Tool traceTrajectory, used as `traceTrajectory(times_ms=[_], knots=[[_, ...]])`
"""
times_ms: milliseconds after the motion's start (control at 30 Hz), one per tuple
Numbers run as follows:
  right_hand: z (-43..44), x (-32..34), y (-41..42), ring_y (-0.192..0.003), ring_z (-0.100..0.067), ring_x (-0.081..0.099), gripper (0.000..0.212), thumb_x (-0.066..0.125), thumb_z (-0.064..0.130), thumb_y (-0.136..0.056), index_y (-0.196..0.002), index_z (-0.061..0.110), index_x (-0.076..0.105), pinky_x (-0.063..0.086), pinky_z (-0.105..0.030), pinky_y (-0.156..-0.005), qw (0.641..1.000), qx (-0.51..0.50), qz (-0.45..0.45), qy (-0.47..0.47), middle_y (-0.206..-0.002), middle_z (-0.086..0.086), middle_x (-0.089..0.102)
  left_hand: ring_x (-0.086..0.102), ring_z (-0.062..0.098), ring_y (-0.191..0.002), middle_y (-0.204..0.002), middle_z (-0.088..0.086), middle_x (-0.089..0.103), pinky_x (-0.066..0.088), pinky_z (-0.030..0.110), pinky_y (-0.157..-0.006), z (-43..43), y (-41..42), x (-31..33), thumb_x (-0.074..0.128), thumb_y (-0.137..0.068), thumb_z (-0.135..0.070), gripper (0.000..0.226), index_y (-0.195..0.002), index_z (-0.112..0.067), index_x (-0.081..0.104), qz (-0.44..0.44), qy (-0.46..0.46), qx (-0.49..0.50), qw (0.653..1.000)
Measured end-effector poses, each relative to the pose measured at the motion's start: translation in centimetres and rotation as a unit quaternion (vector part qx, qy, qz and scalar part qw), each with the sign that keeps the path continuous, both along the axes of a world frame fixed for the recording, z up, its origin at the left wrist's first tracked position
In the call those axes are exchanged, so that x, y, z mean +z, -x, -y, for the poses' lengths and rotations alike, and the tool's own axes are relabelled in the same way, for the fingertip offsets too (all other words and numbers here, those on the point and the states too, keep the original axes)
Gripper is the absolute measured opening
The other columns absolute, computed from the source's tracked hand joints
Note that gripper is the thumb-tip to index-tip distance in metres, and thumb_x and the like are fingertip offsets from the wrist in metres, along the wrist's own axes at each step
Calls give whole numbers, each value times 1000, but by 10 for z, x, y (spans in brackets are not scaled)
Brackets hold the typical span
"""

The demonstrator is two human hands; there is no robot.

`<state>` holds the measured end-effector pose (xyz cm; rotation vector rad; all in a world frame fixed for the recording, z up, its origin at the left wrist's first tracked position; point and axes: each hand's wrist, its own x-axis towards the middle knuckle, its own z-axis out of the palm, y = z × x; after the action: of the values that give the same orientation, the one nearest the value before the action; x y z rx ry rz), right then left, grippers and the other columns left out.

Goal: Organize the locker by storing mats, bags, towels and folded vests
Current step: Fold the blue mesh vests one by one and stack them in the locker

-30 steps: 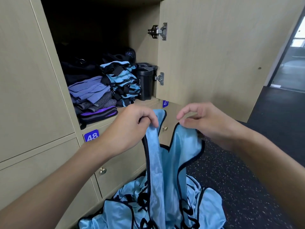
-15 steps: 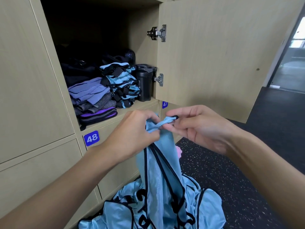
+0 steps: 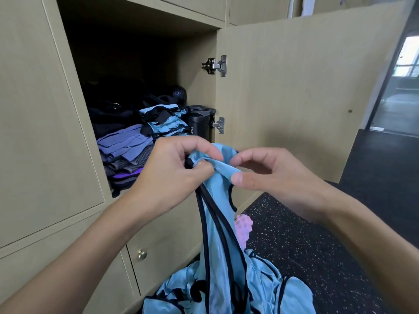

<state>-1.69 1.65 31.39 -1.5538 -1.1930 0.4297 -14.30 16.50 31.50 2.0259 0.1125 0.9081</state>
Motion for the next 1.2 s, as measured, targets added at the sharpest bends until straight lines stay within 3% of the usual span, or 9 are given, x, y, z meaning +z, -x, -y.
traceTrajectory(times_ms=[133, 300, 400, 500, 633, 833, 1000, 1133, 1200], knots=[[-3, 6, 4, -82, -19, 54, 17, 69, 19, -83, -86, 2, 68, 45, -48, -84, 998, -12, 9, -58, -91, -22, 68, 49, 2, -51, -62, -15, 65, 36, 12, -47, -2, 2, 13, 59, -78, -1, 27, -69, -23, 72, 29, 2, -19, 999], [-14, 24, 5, -68, -11, 55, 16, 68, 8, -87, -74, 15, 72, 49, -32, -74, 984, -65, -20, -167, -74, -3, 67, 50, 1, -53, -62, -8, 64, 38, 14, -49, -6, -1, 32, 57, -81, 11, 31, -73, -17, 69, 66, 14, -37, 997], [-18, 35, 7, -54, -2, 49, 20, 69, 7, -87, -70, 17, 71, 43, -15, -56, 974, -97, -23, -202, -64, 6, 65, 53, 20, -65, -83, 21, 61, 40, 31, -57, -14, -1, 38, 65, -74, -10, 14, -82, -21, 67, 43, -4, -34, 999], [-21, 39, 6, -53, -5, 45, 17, 71, 9, -86, -70, 16, 71, 38, -16, -49, 969, -126, -22, -210, -64, 1, 63, 57, 21, -69, -87, 18, 66, 48, 41, -58, -17, 0, 37, 75, -64, -38, 27, -84, -25, 64, -23, -14, -44, 999], [-23, 39, 5, -60, -13, 50, 15, 72, 9, -84, -70, 14, 70, 42, -26, -57, 967, -132, -12, -217, -68, -6, 65, 51, 19, -60, -78, 21, 64, 44, 37, -54, -15, -4, 38, 76, -70, -32, 20, -77, -18, 63, -16, -40, -5, 999], [-16, 50, 3, -64, -12, 53, 15, 72, 11, -85, -72, 17, 68, 45, -30, -64, 962, -134, 43, -235, -68, -6, 65, 64, 12, -64, -70, 0, 69, 47, 37, -66, -20, -4, 48, 68, -86, 5, 18, -74, -8, 63, 103, 37, -3, 994], [-13, 52, 2, -68, -17, 51, 22, 66, 4, -89, -77, 22, 63, 42, -34, -67, 958, -151, 94, -224, -80, -15, 66, 66, 17, -68, -76, 6, 69, 52, 30, -65, -21, -7, 50, 68, -86, 6, 19, -85, -12, 62, 130, 80, -20, 988], [-15, 45, 0, -68, -16, 55, 26, 61, 6, -93, -102, 29, 54, 47, -32, -65, 959, -161, 54, -227, -83, 4, 69, 65, 23, -67, -80, 25, 66, 47, 42, -70, -19, -7, 50, 68, -87, 6, 24, -99, -13, 57, 143, 119, -27, 982], [-15, 40, 0, -85, -15, 68, 47, 71, 21, -88, -121, 40, 43, 55, -38, -79, 973, -125, 12, -192, -97, 0, 73, 68, 24, -67, -78, 20, 70, 50, 41, -70, -16, -6, 50, 68, -87, 5, 26, -101, -13, 56, 146, 123, -29, 981]])
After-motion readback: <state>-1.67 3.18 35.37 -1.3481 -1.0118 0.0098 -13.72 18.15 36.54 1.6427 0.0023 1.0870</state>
